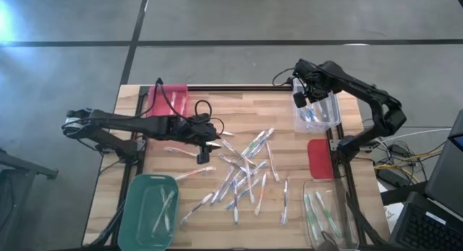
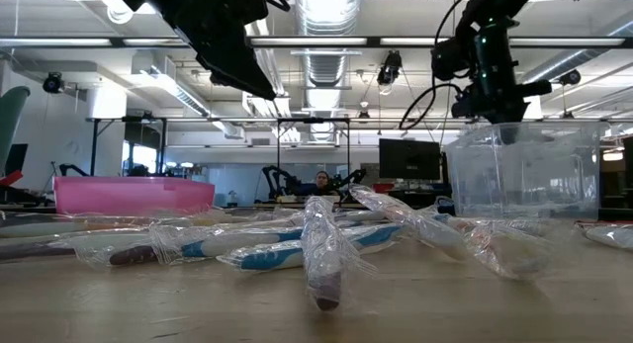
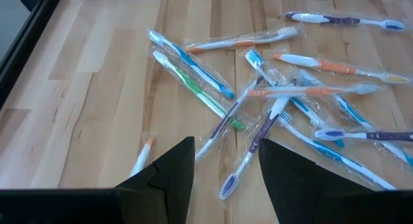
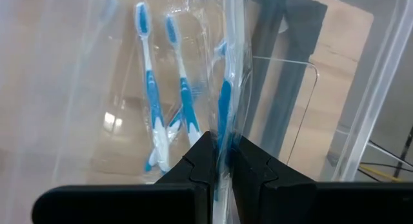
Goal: Pick & Place Toothbrushes
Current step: Put the blue toothbrush into the top transparent bin, then put the orange toothbrush into the pink bin
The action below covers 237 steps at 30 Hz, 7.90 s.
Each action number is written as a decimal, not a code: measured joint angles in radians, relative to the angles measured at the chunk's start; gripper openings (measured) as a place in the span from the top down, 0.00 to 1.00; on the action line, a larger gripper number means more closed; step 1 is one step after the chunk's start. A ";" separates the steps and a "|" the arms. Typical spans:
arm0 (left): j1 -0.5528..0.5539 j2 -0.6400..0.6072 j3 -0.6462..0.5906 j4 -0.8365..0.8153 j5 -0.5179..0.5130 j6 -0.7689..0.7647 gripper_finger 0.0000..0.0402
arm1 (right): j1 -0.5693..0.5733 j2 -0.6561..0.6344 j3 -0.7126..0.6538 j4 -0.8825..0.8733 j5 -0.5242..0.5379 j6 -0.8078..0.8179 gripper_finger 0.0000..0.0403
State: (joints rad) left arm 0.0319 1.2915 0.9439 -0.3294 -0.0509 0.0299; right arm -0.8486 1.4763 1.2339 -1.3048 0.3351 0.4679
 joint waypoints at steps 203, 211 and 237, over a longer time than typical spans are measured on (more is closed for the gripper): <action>0.338 0.567 0.344 -0.374 0.051 0.335 0.62 | 0.495 -0.042 0.444 0.257 -0.133 -0.442 0.98; 0.348 0.615 0.326 -0.372 0.064 0.335 0.62 | 0.495 -0.042 0.444 0.257 -0.133 -0.442 0.98; 0.346 0.655 0.335 -0.370 0.060 0.397 0.97 | 0.495 -0.042 0.443 0.258 -0.132 -0.446 0.98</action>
State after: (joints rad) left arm 0.3779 1.9469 1.2784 -0.6998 0.0093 0.4267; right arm -0.3534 1.4342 1.6772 -1.0470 0.2031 0.0220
